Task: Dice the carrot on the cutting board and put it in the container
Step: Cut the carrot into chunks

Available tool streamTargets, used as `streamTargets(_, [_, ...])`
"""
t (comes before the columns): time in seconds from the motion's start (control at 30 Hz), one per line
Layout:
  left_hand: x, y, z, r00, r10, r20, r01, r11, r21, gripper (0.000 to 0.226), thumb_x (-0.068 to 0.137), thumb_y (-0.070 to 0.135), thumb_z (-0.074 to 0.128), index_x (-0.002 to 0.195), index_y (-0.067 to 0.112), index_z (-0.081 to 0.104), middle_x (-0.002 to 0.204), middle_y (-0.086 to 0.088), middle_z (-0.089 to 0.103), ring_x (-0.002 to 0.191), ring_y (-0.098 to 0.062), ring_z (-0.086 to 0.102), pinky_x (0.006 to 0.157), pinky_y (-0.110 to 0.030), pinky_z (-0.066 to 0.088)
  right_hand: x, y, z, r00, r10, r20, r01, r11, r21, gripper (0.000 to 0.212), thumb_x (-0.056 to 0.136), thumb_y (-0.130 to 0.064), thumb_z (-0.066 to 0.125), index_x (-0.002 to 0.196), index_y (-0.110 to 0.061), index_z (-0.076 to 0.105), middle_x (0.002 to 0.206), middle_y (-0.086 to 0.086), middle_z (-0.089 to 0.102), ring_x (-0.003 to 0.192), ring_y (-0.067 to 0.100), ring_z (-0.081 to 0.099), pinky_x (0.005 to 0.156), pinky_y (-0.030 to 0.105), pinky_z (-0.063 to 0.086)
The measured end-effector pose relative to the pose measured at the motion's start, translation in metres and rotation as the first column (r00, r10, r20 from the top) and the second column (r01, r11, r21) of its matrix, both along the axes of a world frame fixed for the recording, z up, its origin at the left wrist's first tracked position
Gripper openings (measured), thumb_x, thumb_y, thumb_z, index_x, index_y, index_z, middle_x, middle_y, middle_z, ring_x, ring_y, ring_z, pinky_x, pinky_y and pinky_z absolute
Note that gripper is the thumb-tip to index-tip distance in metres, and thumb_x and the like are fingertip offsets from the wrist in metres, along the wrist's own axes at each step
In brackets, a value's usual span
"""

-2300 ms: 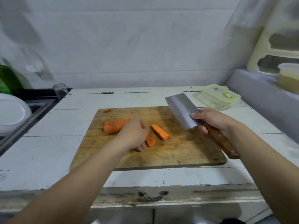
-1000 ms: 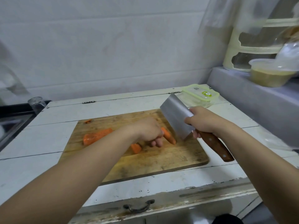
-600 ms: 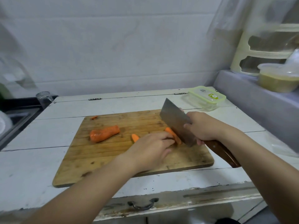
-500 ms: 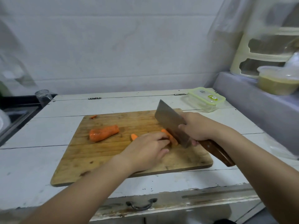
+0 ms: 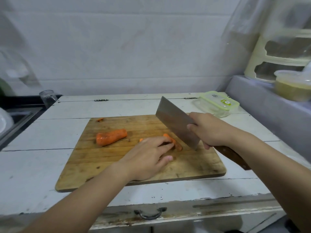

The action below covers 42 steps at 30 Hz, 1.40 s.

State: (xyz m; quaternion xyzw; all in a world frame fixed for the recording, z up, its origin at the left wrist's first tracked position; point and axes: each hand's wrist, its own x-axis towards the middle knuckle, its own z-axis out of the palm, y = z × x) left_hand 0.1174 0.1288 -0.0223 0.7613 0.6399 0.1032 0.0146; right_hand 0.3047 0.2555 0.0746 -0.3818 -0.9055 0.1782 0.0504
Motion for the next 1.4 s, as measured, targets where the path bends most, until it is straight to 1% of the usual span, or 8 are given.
streamTargets(0.17, [0.001,0.0,0.0,1.0,0.006,0.014,-0.007,1.0,0.026,0.054,0.107,0.05,0.034,0.155,0.026,0.042,0.156,0.015,0.036,0.143,-0.006,0.03,0.117,-0.026,0.02,-0.005,-0.02,-0.001,0.993,0.029,0.111,-0.035,0.998,0.052,0.015,0.105,-0.026,0.04,0.093,-0.021,0.046,0.071,0.003,0.051,0.041,0.023,0.063,0.06,0.049,0.059])
streamTargets(0.4, [0.001,-0.001,-0.001,1.0,0.011,0.013,-0.011,1.0,0.026,0.055,0.107,0.052,0.031,0.156,0.029,0.039,0.153,0.016,0.037,0.141,-0.007,0.034,0.118,-0.031,0.026,-0.01,-0.025,0.002,0.986,0.01,0.168,-0.029,0.994,0.107,0.011,0.106,-0.027,0.041,0.096,-0.025,0.046,0.081,0.001,0.054,0.047,0.019,0.062,0.057,0.036,0.055])
streamTargets(0.73, [0.003,-0.002,0.0,0.999,0.008,0.037,-0.01,0.999,0.048,0.052,0.107,0.051,0.032,0.153,0.03,0.044,0.15,0.017,0.041,0.138,-0.006,0.035,0.115,-0.027,0.024,-0.01,-0.025,0.001,0.984,0.001,0.178,-0.016,0.996,0.085,0.004,0.106,-0.025,0.042,0.105,-0.026,0.045,0.086,0.002,0.057,0.05,0.018,0.063,0.058,0.04,0.059])
streamTargets(0.9, [-0.008,-0.004,-0.001,0.946,0.172,0.276,-0.25,0.928,0.277,0.024,0.101,0.031,0.053,0.121,0.027,0.065,0.114,0.012,0.059,0.106,-0.007,0.054,0.096,-0.036,0.049,-0.007,-0.014,-0.004,0.996,-0.008,0.092,0.003,0.999,0.053,0.01,0.106,-0.026,0.04,0.107,-0.02,0.048,0.086,0.007,0.063,0.043,0.018,0.065,0.054,0.032,0.05])
streamTargets(1.0, [-0.01,0.008,0.011,0.961,0.056,0.269,-0.123,0.962,0.242,0.026,0.098,0.016,0.06,0.117,0.031,0.07,0.116,0.014,0.065,0.109,-0.006,0.057,0.096,-0.032,0.05,-0.002,-0.002,-0.007,0.998,-0.067,0.016,0.067,0.998,0.015,0.012,0.103,-0.022,0.041,0.093,-0.021,0.047,0.064,0.015,0.068,0.045,0.027,0.066,0.053,0.036,0.053])
streamTargets(1.13, [-0.009,0.044,0.03,0.994,-0.068,0.084,0.07,0.997,-0.019,0.03,0.098,0.026,0.065,0.127,0.029,0.069,0.13,0.013,0.064,0.121,-0.009,0.055,0.103,-0.033,0.046,0.009,0.012,-0.009,0.979,-0.2,-0.046,0.197,0.978,-0.069,0.012,0.103,-0.021,0.042,0.096,-0.012,0.046,0.049,0.015,0.063,0.04,0.027,0.06,0.056,0.039,0.055])
streamTargets(1.27, [-0.013,0.07,0.033,0.998,-0.057,-0.022,0.054,0.992,-0.117,0.029,0.1,0.028,0.063,0.129,0.029,0.068,0.126,0.007,0.064,0.116,-0.016,0.056,0.101,-0.04,0.047,0.021,0.018,-0.011,0.958,-0.265,-0.105,0.252,0.959,-0.128,0.014,0.105,-0.02,0.042,0.104,-0.008,0.049,0.062,0.02,0.066,0.039,0.022,0.06,0.047,0.031,0.05])
streamTargets(1.4, [-0.009,0.076,0.036,0.996,0.05,0.072,-0.041,0.991,-0.126,0.022,0.104,0.03,0.055,0.124,0.027,0.064,0.12,0.003,0.066,0.109,-0.019,0.059,0.092,-0.038,0.048,0.029,0.022,-0.012,0.949,-0.285,-0.133,0.264,0.952,-0.153,0.016,0.104,-0.02,0.043,0.109,-0.007,0.051,0.056,0.017,0.065,0.037,0.021,0.059,0.044,0.028,0.048])
